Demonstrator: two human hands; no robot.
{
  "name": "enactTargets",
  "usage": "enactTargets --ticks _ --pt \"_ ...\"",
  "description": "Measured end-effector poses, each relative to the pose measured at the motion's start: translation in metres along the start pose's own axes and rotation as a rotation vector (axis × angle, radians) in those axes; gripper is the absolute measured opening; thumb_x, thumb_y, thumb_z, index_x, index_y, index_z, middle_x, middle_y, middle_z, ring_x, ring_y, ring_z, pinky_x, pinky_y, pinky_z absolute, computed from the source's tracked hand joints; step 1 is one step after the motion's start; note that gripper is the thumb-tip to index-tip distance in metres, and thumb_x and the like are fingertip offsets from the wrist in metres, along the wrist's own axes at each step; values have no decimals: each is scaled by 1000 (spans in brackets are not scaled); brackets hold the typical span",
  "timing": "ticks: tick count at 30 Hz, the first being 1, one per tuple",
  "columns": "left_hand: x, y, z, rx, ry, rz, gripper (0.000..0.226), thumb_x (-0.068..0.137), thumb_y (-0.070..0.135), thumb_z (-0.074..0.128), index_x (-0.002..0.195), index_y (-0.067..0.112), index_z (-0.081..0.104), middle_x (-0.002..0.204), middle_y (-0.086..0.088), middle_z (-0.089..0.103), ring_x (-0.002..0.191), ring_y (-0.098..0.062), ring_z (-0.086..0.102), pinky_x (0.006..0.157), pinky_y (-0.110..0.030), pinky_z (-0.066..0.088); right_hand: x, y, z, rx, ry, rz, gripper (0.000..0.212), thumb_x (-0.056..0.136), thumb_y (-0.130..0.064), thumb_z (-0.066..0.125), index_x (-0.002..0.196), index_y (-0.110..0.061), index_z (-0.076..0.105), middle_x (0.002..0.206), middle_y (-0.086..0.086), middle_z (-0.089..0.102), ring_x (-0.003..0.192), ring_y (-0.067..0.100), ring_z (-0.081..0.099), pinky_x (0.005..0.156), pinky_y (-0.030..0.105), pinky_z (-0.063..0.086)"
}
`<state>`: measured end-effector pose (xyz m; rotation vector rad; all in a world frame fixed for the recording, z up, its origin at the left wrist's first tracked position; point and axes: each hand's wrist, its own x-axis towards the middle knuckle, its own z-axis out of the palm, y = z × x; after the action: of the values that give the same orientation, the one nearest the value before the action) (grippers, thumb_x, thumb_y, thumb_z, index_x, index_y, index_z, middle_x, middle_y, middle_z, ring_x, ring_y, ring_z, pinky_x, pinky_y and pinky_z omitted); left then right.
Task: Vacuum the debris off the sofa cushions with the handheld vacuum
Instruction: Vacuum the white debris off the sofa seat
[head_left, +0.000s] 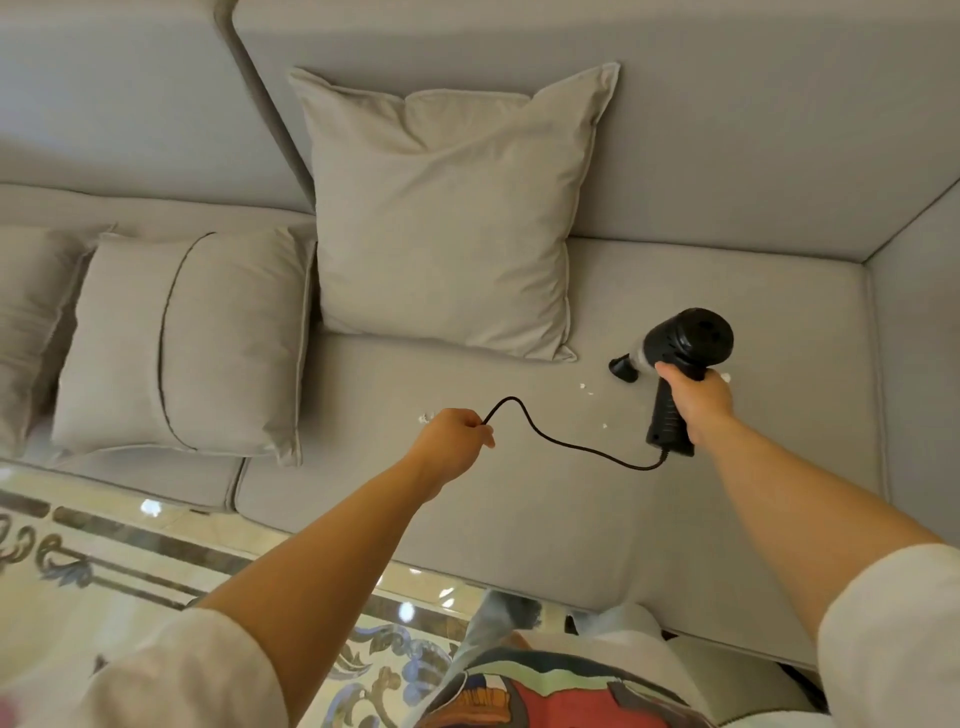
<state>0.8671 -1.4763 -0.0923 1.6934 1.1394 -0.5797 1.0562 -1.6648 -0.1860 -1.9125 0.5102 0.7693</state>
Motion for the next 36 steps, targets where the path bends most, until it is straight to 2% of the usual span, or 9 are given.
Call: enactTargets --ticks 12,23,25,26,28,30,32,33,36 --pt "3 -22 -23 4 -12 26 24 93 16 47 73 13 60 63 -1 46 54 -14 38 52 -23 31 -19 7 23 -56 -65 40 41 79 -36 67 107 -9 54 94 13 57 88 31 55 80 41 45" --pt "5 -25 -29 5 -35 24 27 93 16 47 68 15 58 62 -2 45 55 -15 39 52 -23 30 -22 3 30 -76 -27 -48 48 81 -33 65 119 -7 52 103 14 58 94 31 56 84 41 45" --pt "6 -24 -28 3 -37 26 29 93 16 46 67 16 58 63 -3 46 71 -24 54 53 -24 32 -25 1 27 -111 -100 0 46 80 -33 67 114 -5 54 100 16 59 93 33 57 86 43 47" --pt "6 -24 -28 -3 -34 27 29 93 16 46 67 16 58 64 -3 46 93 -31 60 57 -26 36 -28 1 24 -115 -142 23 44 79 -33 67 111 -5 55 99 17 60 92 34 58 87 45 48" --pt "4 -21 -27 -9 -31 24 30 93 16 46 66 18 58 64 -4 48 127 -38 46 76 -35 46 -34 6 24 -121 -172 10 41 79 -34 67 108 -8 56 97 16 61 90 34 60 87 45 50" --pt "1 -18 -27 15 -49 12 30 93 16 46 65 19 57 64 -5 48 131 -41 40 93 -44 45 -41 10 23 -92 -143 -29 38 79 -34 67 108 -13 55 95 12 61 88 30 59 83 42 48" --pt "1 -14 -27 47 -69 3 29 93 16 46 66 17 57 64 -6 47 123 -43 46 101 -46 42 -47 13 18 -42 -123 -19 35 79 -34 66 106 -15 54 89 8 60 85 27 57 81 41 46" --pt "0 -11 -27 62 -73 7 28 93 16 46 67 15 57 65 -6 47 107 -39 55 98 -44 43 -50 13 13 -26 -111 -8 34 79 -34 66 106 -16 54 88 7 59 84 27 57 82 41 46" --pt "-1 -2 -21 74 -76 38 24 93 14 45 75 9 60 65 -4 45 62 -19 42 66 -29 43 -60 22 -6 -33 -50 2 35 80 -34 66 106 -14 55 92 11 61 87 29 58 84 41 47"
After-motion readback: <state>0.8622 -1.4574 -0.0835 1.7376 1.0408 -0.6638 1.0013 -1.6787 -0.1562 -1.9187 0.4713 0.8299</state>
